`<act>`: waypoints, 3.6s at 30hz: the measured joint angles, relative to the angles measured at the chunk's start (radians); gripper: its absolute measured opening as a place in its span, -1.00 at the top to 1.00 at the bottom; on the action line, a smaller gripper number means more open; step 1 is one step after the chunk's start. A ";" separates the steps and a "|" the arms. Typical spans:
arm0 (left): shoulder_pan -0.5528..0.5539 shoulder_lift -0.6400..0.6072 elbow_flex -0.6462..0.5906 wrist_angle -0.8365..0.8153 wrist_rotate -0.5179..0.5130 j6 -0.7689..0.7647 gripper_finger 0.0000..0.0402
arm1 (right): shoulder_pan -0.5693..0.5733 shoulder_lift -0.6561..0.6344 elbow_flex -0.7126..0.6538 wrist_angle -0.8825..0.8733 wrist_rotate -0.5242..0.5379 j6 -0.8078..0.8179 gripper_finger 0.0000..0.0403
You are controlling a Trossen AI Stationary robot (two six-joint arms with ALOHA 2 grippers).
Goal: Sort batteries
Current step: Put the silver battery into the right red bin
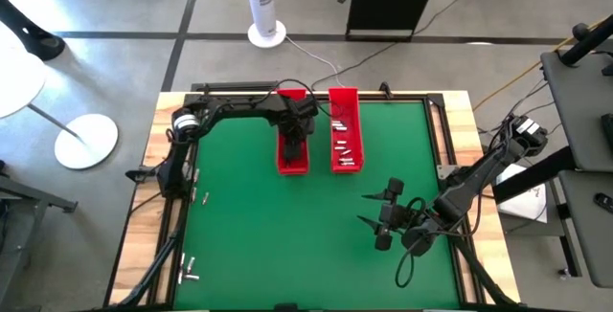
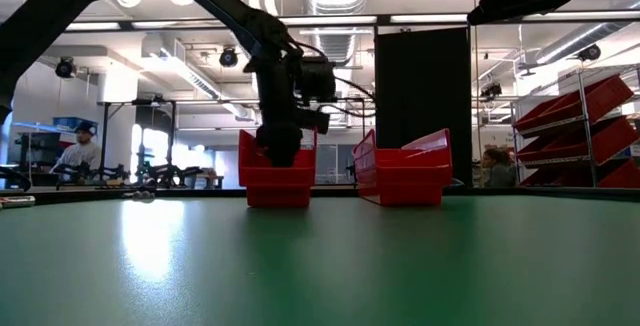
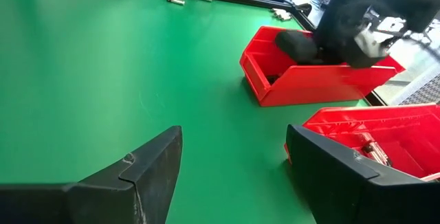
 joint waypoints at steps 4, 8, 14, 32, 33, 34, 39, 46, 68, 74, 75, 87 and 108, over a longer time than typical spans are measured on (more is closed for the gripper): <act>-0.002 -0.062 0.000 -0.003 -0.005 -0.021 0.19 | 0.000 0.000 0.000 0.000 0.000 0.000 -0.27; -0.025 -0.177 0.000 -0.035 -0.009 -0.056 0.19 | 0.000 0.000 0.000 0.000 0.001 0.000 -0.32; -0.099 -0.402 -0.001 -0.248 0.025 -0.269 0.19 | 0.000 0.000 0.000 0.000 0.001 0.000 -0.38; -1.022 -0.622 -0.060 -0.542 -0.048 -1.449 0.19 | 0.013 0.010 -0.008 0.003 0.000 0.072 -0.35; -1.067 -0.610 -0.067 -0.542 -0.048 -1.525 0.19 | 0.023 0.017 -0.011 0.004 -0.002 0.097 -0.37; -1.111 -0.600 -0.076 -0.541 -0.047 -1.604 0.18 | 0.036 0.030 -0.013 0.002 -0.010 0.126 -0.39; -1.299 -0.558 -0.132 -0.487 -0.022 -1.931 0.15 | 0.111 0.135 -0.013 0.068 -0.039 0.245 -0.44; -1.391 -0.494 -0.229 -0.371 0.085 -2.184 0.16 | 0.235 0.312 0.070 0.214 -0.056 0.320 -0.43; -1.397 -0.501 -0.602 -0.034 0.356 -2.318 0.16 | 0.445 0.719 0.608 0.142 -0.053 0.356 -0.36; -1.393 -0.526 -0.688 0.019 0.400 -2.307 0.16 | 0.455 0.734 0.667 0.106 -0.052 0.340 -0.30; -1.393 -0.538 -0.702 0.023 0.400 -2.311 0.16 | 0.457 0.734 0.669 0.105 -0.051 0.338 -0.30; -1.392 -0.576 -0.836 0.200 0.405 -2.336 0.16 | 0.460 0.731 0.669 0.050 -0.052 0.322 -0.33; -1.270 -0.568 -0.787 0.100 0.257 -2.095 0.87 | 0.456 0.715 0.668 0.011 0.016 0.283 -0.18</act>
